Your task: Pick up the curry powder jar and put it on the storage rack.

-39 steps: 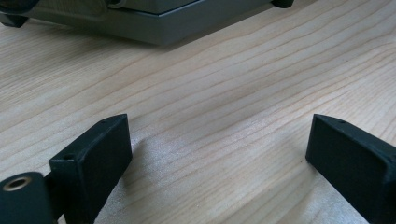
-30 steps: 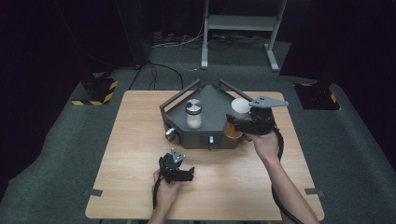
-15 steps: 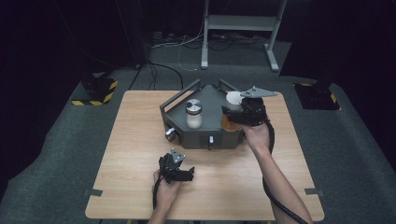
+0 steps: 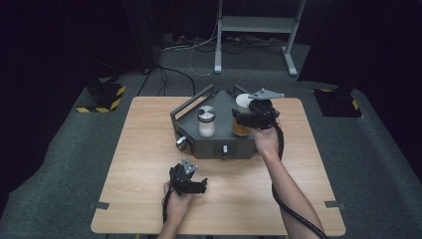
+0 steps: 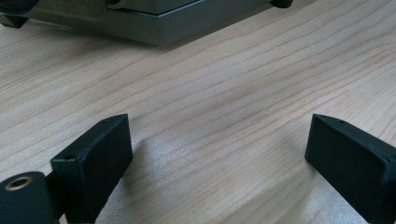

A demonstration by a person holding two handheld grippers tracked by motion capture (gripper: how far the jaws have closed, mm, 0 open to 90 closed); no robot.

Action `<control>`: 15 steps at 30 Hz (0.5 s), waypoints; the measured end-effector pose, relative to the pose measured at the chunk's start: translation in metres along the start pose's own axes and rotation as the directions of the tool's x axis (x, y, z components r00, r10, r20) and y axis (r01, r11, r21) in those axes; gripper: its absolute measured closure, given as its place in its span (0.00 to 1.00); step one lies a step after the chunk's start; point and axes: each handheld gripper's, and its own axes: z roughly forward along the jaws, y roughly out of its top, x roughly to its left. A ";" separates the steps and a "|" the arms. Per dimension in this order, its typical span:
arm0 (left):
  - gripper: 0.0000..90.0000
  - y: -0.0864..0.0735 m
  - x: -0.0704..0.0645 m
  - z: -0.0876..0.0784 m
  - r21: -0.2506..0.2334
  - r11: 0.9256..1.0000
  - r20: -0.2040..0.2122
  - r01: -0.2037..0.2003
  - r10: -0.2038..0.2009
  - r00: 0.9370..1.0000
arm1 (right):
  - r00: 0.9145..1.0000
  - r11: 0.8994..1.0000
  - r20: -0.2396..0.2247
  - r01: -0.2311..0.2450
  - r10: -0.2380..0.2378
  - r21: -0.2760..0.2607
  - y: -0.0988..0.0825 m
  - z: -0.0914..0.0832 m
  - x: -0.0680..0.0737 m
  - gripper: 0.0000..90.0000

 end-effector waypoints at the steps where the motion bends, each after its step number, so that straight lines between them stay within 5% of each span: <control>1: 0.08 0.000 0.000 0.000 0.000 1.000 0.000 0.000 0.000 1.000 | 1.000 1.000 0.001 -0.005 0.005 0.001 0.000 0.001 0.000 0.40; 15: 0.08 0.000 0.000 0.000 0.002 1.000 0.002 -0.001 0.001 1.000 | 1.000 1.000 0.002 0.000 0.000 0.007 -0.004 0.019 0.003 0.39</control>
